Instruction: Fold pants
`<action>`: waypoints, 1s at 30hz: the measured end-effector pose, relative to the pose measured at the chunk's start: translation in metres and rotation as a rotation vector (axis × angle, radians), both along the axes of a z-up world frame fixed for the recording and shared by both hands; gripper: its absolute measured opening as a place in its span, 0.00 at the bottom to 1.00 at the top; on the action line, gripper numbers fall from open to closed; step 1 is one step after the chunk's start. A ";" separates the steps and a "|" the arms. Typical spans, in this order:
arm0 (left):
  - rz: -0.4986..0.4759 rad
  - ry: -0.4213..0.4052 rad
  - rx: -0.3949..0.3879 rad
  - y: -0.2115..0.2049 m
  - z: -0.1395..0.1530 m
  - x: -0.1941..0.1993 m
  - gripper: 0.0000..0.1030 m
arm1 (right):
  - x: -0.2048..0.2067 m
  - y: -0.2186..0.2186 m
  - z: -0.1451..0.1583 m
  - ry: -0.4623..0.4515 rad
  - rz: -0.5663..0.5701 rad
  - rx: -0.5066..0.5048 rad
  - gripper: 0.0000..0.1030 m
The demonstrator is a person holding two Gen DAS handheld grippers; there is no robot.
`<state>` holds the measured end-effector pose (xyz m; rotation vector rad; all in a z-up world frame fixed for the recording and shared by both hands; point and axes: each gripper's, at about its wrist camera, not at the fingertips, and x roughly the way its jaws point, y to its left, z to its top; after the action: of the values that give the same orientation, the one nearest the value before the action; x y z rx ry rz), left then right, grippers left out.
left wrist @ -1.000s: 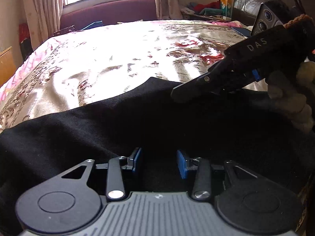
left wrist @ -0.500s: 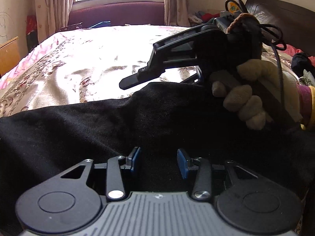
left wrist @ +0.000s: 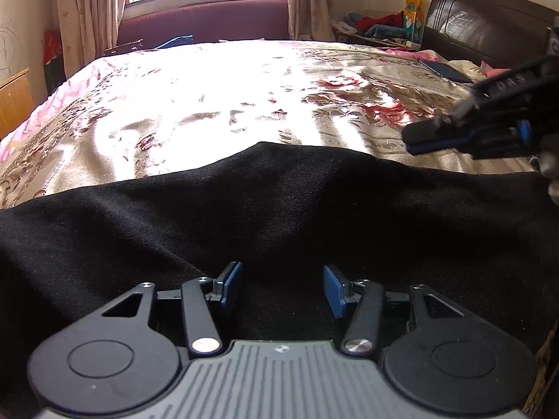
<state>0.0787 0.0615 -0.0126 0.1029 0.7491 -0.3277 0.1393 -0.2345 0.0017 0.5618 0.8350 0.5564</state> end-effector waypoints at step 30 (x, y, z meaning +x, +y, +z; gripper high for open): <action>-0.285 -0.091 0.215 -0.123 0.002 -0.037 0.62 | -0.164 -0.246 -0.016 -0.034 -0.843 -0.041 0.09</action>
<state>0.0413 -0.0618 -0.0106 0.4273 0.6782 -0.5097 -0.0251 -0.4805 -0.0146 0.7966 0.5053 -0.2221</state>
